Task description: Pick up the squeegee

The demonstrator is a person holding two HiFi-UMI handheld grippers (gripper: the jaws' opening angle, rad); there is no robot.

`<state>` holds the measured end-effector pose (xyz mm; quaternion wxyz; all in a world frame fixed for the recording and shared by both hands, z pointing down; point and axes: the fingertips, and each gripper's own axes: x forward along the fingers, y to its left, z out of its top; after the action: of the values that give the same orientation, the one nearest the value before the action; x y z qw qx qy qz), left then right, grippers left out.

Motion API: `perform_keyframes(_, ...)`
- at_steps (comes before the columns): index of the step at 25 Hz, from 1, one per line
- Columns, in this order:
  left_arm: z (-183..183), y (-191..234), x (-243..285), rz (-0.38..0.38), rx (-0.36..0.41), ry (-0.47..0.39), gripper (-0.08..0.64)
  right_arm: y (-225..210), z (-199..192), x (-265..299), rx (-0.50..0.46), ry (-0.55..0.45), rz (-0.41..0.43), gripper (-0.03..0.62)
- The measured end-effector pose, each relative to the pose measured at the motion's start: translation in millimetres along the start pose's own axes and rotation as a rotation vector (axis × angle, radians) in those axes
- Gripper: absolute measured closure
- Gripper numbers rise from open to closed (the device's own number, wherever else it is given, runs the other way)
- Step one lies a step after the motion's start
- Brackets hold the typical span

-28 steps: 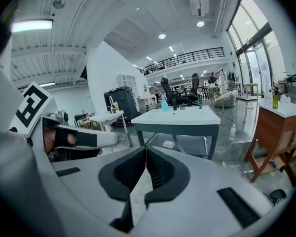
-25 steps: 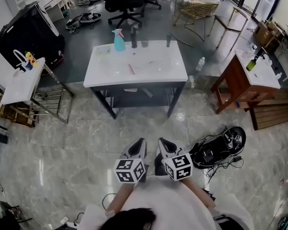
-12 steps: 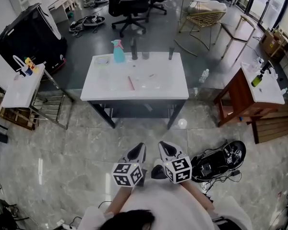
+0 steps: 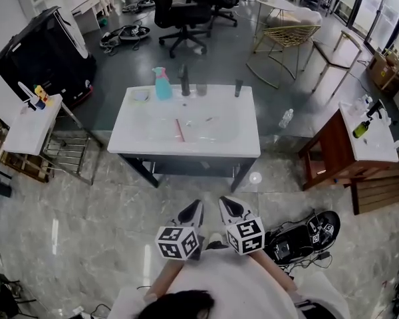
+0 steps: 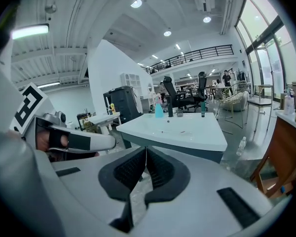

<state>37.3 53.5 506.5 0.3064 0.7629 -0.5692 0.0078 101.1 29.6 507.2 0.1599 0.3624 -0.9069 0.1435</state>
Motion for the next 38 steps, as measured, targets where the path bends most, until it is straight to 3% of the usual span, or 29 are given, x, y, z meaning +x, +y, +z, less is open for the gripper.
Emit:
perform_keyframes(13,0.9,-10.8,48.4,0.011,-0.025,0.004,0.520,-43.0,2.4,10.9,-0.009,0.013,0.012,0.565)
perform_keyframes(31,2.4,-8.7,61.9,0.005,-0.031,0.014,0.520,-51.3,-3.0,15.9,0.005,0.027,0.008,0.563)
perform_keyframes(38,19.2,5.1,73.2,0.005,-0.012,0.004,0.520,-55.2,6.5,34.3,0.001,0.024,0.017,0.563)
